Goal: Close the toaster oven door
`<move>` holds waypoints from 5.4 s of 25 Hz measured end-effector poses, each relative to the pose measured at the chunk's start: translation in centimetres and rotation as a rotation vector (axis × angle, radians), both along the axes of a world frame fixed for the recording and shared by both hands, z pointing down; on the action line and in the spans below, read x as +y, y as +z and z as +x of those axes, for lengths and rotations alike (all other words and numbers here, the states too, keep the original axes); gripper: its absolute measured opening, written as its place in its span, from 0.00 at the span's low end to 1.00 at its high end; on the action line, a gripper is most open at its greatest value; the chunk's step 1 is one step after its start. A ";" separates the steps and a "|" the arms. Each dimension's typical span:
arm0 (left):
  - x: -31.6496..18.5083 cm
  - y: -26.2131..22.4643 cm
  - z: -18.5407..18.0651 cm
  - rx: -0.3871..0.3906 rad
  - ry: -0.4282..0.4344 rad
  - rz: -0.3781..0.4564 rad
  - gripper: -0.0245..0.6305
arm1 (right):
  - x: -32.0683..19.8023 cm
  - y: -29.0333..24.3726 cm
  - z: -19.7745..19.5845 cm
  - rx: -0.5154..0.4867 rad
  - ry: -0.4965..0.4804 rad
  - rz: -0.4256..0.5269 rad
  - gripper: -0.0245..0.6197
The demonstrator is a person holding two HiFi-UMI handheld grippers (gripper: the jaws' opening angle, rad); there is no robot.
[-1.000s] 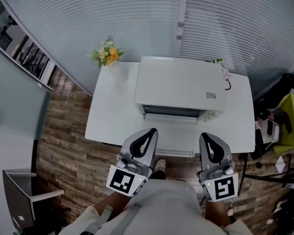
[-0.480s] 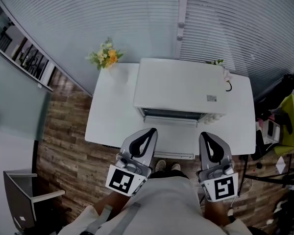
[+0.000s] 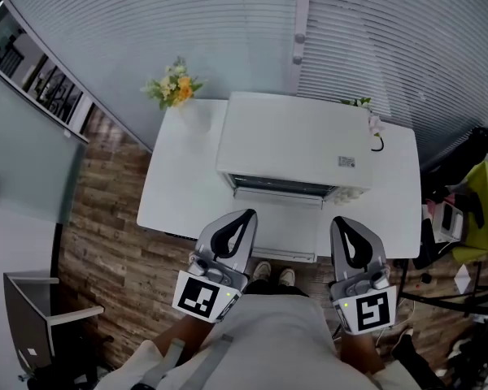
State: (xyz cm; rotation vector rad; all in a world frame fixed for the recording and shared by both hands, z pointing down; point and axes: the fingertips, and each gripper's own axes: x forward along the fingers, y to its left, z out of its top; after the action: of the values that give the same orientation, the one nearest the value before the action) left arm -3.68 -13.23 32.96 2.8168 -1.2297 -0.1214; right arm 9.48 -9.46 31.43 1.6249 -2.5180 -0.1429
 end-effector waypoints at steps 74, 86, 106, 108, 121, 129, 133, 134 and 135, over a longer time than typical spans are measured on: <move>8.2 33.8 -8.4 -0.284 -0.117 -0.421 0.13 | 1.5 0.4 0.2 0.011 -0.050 -0.011 0.05; 10.2 39.8 -9.1 -0.309 -0.104 -0.541 0.15 | 1.7 0.7 0.2 0.002 -0.043 -0.016 0.05; 10.1 46.3 -9.7 -0.308 -0.149 -0.697 0.21 | 1.3 0.8 0.7 0.015 -0.040 -0.024 0.05; 9.7 46.2 -9.6 -0.309 -0.144 -0.698 0.21 | 1.2 0.7 0.6 0.017 -0.042 -0.022 0.05; 8.5 44.9 -9.0 -0.298 -0.150 -0.683 0.22 | 0.9 0.8 0.7 0.021 -0.044 -0.024 0.05; 8.5 44.7 -9.0 -0.292 -0.152 -0.684 0.22 | 0.5 0.6 0.7 0.022 -0.051 -0.019 0.05; 8.3 44.4 -9.2 -0.295 -0.160 -0.662 0.22 | 0.4 0.7 0.5 0.021 -0.056 -0.020 0.05; 8.4 44.5 -9.3 -0.299 -0.161 -0.660 0.22 | 0.4 0.6 0.5 0.021 -0.057 -0.020 0.05; 8.5 44.4 -9.4 -0.301 -0.163 -0.658 0.22 | 0.4 0.6 0.4 0.020 -0.057 -0.020 0.05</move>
State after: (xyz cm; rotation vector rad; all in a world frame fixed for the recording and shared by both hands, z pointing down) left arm -13.08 -4.77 77.37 2.2082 -1.2523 0.6048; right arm 9.93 -9.10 32.04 1.5378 -2.5437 -0.1395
